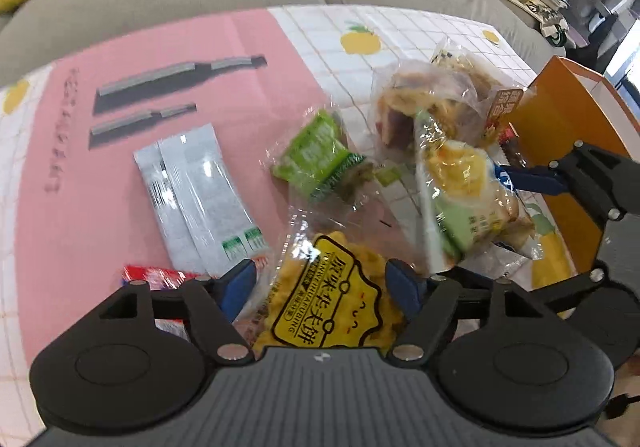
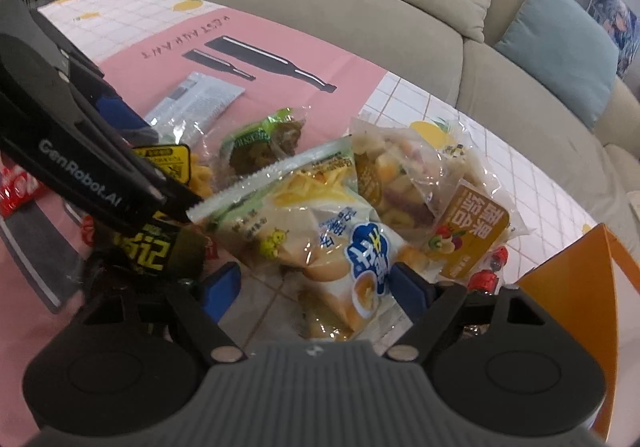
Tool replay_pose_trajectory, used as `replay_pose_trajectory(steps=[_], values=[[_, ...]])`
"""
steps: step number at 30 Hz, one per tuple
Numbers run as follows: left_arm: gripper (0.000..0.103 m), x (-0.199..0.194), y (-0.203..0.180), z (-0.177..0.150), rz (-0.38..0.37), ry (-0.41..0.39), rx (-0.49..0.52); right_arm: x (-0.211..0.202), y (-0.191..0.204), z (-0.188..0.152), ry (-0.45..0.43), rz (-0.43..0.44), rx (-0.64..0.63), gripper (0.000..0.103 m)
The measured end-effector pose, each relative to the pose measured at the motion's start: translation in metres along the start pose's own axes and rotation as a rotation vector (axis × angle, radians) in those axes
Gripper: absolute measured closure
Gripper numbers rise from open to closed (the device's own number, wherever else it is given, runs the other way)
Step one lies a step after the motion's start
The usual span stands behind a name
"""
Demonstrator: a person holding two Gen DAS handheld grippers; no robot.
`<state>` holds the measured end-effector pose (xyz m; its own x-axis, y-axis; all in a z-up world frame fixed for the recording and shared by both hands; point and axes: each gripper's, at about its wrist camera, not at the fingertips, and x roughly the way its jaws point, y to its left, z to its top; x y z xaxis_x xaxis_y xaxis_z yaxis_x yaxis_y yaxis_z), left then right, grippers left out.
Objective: Organize snacks
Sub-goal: 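Grasp the yellow chip bag with the left gripper while the right grasps the bread bag, then carry both bags over the orange box and open both grippers to drop them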
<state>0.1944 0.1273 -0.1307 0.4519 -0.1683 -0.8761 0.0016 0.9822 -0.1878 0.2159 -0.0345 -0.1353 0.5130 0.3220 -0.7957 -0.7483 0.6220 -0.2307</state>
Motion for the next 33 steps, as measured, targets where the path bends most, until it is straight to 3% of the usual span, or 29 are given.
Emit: replay_pose_trajectory(steps=[2, 5, 7, 9, 18, 23, 33], values=[[0.03, 0.0, 0.001, -0.002, -0.029, 0.009, -0.038, 0.002, 0.001, -0.003, -0.004, -0.017, -0.016, 0.03], [0.041, -0.005, -0.002, -0.005, -0.023, -0.006, -0.071, -0.001, 0.003, -0.004, -0.019, -0.062, -0.03, 0.055], [0.049, -0.009, -0.005, -0.007, -0.012, -0.021, -0.095, -0.003, 0.001, -0.003, -0.017, -0.053, -0.008, 0.056], [0.059, -0.014, -0.006, -0.009, -0.002, -0.036, -0.124, -0.007, -0.003, -0.003, -0.016, -0.025, 0.041, 0.065], [0.079, -0.036, -0.023, -0.024, 0.063, -0.122, -0.199, -0.034, -0.003, -0.012, 0.011, 0.036, 0.186, 0.072], [0.082, -0.058, -0.031, -0.031, 0.116, -0.196, -0.217, -0.05, -0.004, -0.019, 0.022, 0.066, 0.281, 0.073], [0.083, -0.107, -0.048, -0.045, 0.169, -0.293, -0.261, -0.091, -0.004, -0.027, -0.022, 0.085, 0.302, 0.074]])
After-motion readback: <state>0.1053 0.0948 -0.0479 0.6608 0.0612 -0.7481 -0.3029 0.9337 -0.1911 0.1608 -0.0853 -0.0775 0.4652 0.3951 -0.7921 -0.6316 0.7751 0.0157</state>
